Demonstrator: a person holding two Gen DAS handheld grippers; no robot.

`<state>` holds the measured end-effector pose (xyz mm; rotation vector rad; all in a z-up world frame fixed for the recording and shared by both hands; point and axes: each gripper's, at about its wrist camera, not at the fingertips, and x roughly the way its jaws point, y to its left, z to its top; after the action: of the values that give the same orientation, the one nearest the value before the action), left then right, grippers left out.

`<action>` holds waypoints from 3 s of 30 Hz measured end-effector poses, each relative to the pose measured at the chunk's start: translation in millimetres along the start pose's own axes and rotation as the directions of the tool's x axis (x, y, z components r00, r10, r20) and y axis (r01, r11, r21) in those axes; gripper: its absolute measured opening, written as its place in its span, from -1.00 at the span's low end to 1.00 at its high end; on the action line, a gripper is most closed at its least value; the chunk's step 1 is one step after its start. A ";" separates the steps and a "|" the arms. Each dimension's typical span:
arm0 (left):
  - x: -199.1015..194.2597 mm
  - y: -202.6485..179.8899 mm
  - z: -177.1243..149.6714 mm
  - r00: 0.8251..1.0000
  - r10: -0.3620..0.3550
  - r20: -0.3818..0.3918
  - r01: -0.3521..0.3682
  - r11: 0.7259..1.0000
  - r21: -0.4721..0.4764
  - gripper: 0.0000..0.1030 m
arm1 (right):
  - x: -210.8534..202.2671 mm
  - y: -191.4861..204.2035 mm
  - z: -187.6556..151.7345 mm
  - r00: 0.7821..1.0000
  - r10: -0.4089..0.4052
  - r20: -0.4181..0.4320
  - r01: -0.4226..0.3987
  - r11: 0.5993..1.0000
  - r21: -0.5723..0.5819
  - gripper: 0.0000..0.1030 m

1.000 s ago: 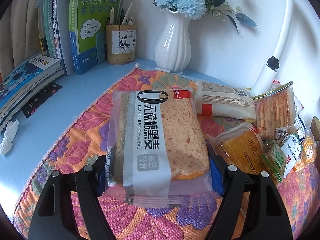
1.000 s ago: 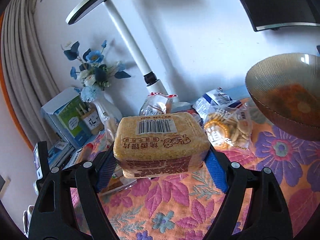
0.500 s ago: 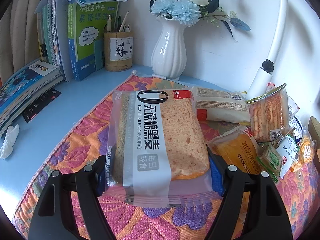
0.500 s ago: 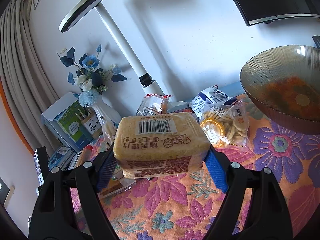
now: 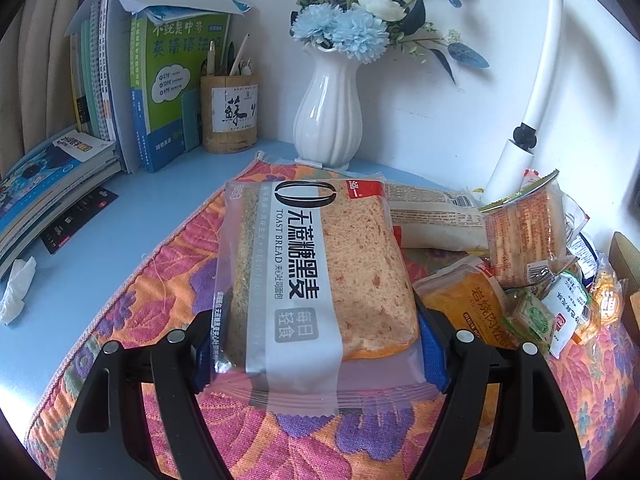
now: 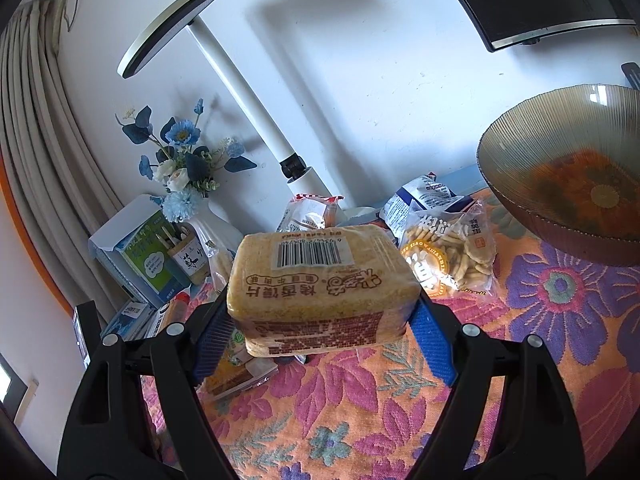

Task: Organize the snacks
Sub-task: 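Lift the toast bag with the left tool while the right tool lifts the yellow cake block, then carry both packs over the amber glass bowl and open both tools to drop them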

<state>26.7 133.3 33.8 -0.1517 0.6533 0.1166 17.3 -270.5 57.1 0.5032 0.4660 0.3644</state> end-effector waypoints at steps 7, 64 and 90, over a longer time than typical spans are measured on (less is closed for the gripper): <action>-0.9 -0.2 0.5 1.000 -0.005 0.005 0.005 1.000 0.003 0.47 | -0.2 -0.5 -0.3 1.000 0.001 0.000 -0.001 1.000 0.001 0.58; -11.2 -0.2 0.6 0.999 -0.024 0.038 0.024 1.000 0.000 0.47 | -7.1 0.1 -4.4 0.999 0.013 0.046 -0.013 1.000 -0.003 0.58; -93.3 -163.7 67.0 0.943 -0.318 0.098 0.293 0.933 0.209 0.47 | -80.0 -76.0 76.0 0.971 -0.199 0.134 0.203 0.979 -0.020 0.58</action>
<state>18.5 -21.2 160.5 -0.0575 0.4994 -0.2365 5.7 -396.1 102.2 0.4395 0.3788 0.1428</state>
